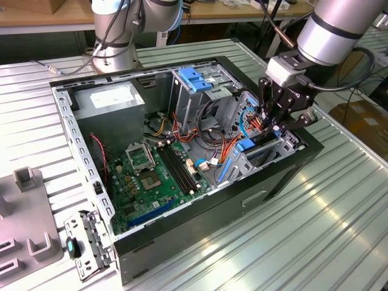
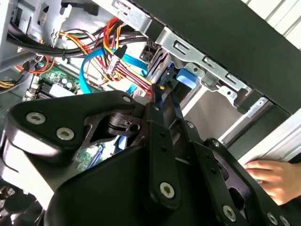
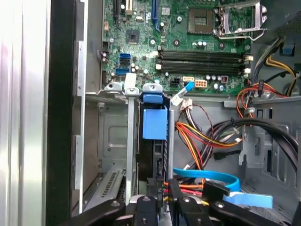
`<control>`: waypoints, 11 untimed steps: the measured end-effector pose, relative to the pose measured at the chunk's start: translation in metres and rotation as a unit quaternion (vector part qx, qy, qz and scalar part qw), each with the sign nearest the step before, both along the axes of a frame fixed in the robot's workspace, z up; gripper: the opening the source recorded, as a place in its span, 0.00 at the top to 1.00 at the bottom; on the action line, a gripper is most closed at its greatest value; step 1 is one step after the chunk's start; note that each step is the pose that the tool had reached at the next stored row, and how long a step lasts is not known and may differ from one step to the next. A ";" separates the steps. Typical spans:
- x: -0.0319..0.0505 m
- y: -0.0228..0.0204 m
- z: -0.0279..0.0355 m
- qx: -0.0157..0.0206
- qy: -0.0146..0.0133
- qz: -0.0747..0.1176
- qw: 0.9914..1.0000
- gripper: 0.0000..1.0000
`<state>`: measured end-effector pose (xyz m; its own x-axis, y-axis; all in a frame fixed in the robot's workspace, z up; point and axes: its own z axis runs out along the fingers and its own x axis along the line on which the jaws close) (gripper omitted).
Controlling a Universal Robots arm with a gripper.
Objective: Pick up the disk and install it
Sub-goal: 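Insert the first disk wire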
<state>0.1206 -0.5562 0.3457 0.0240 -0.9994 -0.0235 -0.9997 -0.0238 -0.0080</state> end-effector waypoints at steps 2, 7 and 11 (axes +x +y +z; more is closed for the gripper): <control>0.0000 0.0001 0.0016 0.000 0.000 0.000 1.000 0.76; 0.0001 0.0001 0.0061 0.000 0.000 0.000 1.000 0.76; 0.0000 0.0000 0.0061 0.000 -0.001 0.000 1.000 0.84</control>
<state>0.1206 -0.5562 0.3518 0.0241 -0.9994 -0.0234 -0.9997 -0.0238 -0.0091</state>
